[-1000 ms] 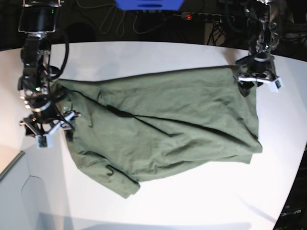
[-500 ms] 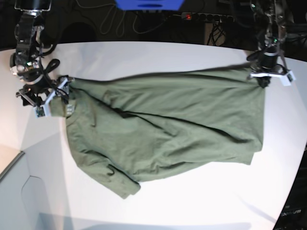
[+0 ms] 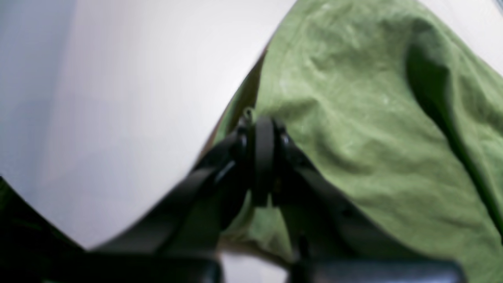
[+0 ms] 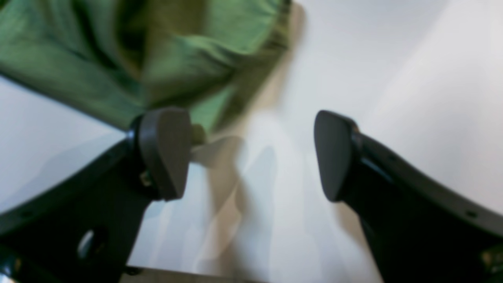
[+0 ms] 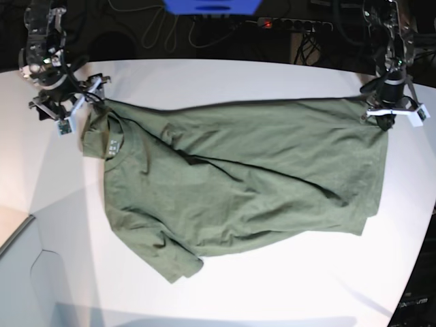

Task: Layout the t-shirt on the table in an organized manner, then fold the t-shirt properly
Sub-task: 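Hold the shirt collar corners with both grippers and drag it flat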

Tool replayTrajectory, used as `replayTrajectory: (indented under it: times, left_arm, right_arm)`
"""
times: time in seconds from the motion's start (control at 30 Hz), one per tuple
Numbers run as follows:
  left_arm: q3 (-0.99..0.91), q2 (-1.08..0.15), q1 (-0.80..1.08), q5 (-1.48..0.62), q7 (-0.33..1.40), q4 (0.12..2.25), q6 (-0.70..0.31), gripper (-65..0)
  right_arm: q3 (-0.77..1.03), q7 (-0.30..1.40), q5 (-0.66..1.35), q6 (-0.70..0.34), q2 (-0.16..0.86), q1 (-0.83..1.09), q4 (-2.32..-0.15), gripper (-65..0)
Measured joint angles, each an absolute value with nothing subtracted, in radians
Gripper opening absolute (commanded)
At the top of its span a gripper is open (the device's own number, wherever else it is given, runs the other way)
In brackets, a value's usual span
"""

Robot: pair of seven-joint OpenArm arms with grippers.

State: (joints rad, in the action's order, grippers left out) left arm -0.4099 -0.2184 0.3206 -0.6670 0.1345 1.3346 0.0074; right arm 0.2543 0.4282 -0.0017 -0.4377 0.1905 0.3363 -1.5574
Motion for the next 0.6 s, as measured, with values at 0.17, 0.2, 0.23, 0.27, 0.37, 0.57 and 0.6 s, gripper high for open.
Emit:
replayTrajectory:
  times: [0.17,0.2,0.23,0.27,0.37,0.57,0.6]
  left_arm:
    - [-0.408,-0.218,0.321,-0.667,0.134,1.335,0.007,-64.8]
    - [-0.408,-0.218,0.321,-0.667,0.135,1.335,0.007,-64.8]
    - [-0.408,-0.218,0.321,-0.667,0.135,1.334,0.007,-64.8]
    - [-0.408,-0.216,0.321,-0.667,0.135,1.334,0.007,-64.8]
    - [-0.408,-0.217,0.321,-0.667,0.135,1.334,0.007,-64.8]
    - [-0.408,-0.216,0.323,-0.667,0.135,1.331,0.007,-64.8]
    - [-0.408,-0.216,0.323,-0.667,0.134,1.331,0.007,-64.8]
  right_arm:
    - [0.197,0.43,-0.004,-0.437,0.199,0.333,-1.539,-19.7]
    - [0.18,0.429,-0.003,-0.437,0.198,0.333,-1.532,-19.7]
    - [0.168,0.429,-0.002,-0.437,0.196,0.332,-1.525,-19.7]
    - [0.161,0.429,-0.003,-0.437,0.192,0.332,-1.519,-19.9]
    - [0.142,0.426,-0.004,-0.437,0.197,0.32,-1.491,-26.0]
    - [0.145,0.394,0.009,-0.437,0.199,0.287,-1.432,-48.1]
    - [0.146,0.394,0.008,-0.437,0.2,0.286,-1.43,-53.1]
